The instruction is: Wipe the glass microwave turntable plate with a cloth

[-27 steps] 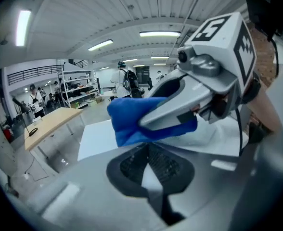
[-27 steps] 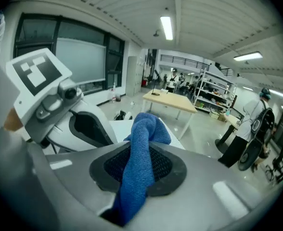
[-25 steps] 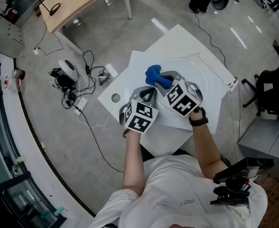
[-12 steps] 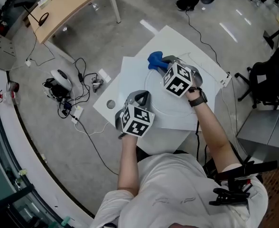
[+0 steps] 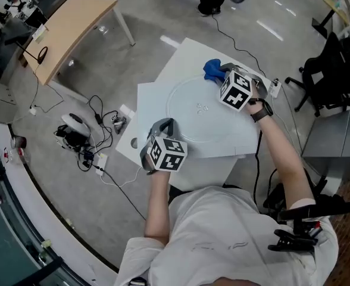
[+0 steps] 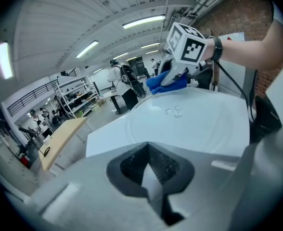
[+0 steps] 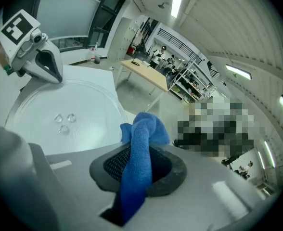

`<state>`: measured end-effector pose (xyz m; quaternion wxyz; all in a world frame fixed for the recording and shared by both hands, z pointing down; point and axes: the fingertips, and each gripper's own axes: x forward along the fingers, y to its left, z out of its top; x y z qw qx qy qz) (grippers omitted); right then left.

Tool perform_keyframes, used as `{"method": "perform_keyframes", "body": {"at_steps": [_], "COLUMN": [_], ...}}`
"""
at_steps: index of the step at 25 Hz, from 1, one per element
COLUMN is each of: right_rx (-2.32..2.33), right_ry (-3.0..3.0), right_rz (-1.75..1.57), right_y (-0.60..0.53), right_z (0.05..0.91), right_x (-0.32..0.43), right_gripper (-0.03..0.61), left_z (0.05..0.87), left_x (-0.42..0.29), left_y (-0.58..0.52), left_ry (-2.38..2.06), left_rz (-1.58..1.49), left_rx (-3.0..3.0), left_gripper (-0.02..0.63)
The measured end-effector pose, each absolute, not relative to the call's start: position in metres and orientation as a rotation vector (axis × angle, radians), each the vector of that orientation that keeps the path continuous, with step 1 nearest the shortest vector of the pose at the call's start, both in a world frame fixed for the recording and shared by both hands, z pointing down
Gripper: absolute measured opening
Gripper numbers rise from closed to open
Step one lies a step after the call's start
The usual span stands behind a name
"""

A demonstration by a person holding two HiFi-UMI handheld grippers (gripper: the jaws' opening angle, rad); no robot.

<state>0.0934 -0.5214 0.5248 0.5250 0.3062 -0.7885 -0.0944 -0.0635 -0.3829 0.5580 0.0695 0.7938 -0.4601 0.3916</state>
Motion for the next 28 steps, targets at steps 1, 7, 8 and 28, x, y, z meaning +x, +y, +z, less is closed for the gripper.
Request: {"method": "perform_keyframes", "body": {"at_steps": [1, 7, 8, 28], "right_rx": [0.737, 0.762, 0.767, 0.358], "right_ry": [-1.875, -1.880, -1.896, -2.132], "right_rz": [-0.224, -0.147, -0.127, -0.044], "right_y": [-0.516, -0.459, -0.448, -0.303], "right_z": [0.525, 0.531, 0.530, 0.538], "right_x": [0.105, 0.154, 0.157, 0.027], "right_gripper": [0.063, 0.063, 0.063, 0.063], "left_z": [0.559, 0.563, 0.562, 0.554], "left_x": [-0.063, -0.061, -0.060, -0.057], "left_y": [-0.382, -0.374, -0.374, -0.368], "left_ry": [-1.395, -1.369, -1.359, -1.197], "left_rz": [1.181, 1.135, 1.134, 0.875], "left_rx": [2.387, 2.406, 2.414, 2.347], "left_gripper": [0.000, 0.000, 0.000, 0.000]}}
